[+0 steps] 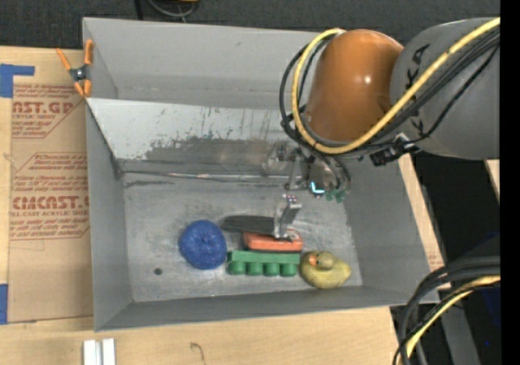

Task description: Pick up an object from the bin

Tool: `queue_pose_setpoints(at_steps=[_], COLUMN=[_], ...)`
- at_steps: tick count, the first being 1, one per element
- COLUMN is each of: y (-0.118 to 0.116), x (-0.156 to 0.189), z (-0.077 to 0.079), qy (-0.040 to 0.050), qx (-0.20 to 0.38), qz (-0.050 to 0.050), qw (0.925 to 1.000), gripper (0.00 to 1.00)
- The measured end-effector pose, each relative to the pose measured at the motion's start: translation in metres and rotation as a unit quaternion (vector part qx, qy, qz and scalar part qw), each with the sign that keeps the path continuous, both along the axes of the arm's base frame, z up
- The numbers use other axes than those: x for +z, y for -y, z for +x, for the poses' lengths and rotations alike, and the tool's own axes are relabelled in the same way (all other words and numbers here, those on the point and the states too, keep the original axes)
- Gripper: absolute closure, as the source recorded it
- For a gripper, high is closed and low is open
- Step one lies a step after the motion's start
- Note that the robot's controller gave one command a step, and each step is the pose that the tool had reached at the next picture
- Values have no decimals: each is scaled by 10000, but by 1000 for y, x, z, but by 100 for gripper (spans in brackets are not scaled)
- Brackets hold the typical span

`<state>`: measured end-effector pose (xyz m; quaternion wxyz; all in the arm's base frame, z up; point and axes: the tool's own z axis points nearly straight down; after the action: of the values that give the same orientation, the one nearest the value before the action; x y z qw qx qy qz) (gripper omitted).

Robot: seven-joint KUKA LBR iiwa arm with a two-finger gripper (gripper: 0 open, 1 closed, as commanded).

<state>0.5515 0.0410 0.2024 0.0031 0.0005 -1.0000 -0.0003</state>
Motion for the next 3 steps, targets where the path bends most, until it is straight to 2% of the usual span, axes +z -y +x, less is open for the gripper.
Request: queue_pose_setpoints(at_steps=[1, 2, 3], y=[0, -4, -4], x=[4, -33, -84], z=[2, -7, -11], qy=[38, 86, 52], qx=[-2, 170, -36], qz=[2, 0, 5], qw=[10000, 9998, 10000], gripper=[0, 0, 0])
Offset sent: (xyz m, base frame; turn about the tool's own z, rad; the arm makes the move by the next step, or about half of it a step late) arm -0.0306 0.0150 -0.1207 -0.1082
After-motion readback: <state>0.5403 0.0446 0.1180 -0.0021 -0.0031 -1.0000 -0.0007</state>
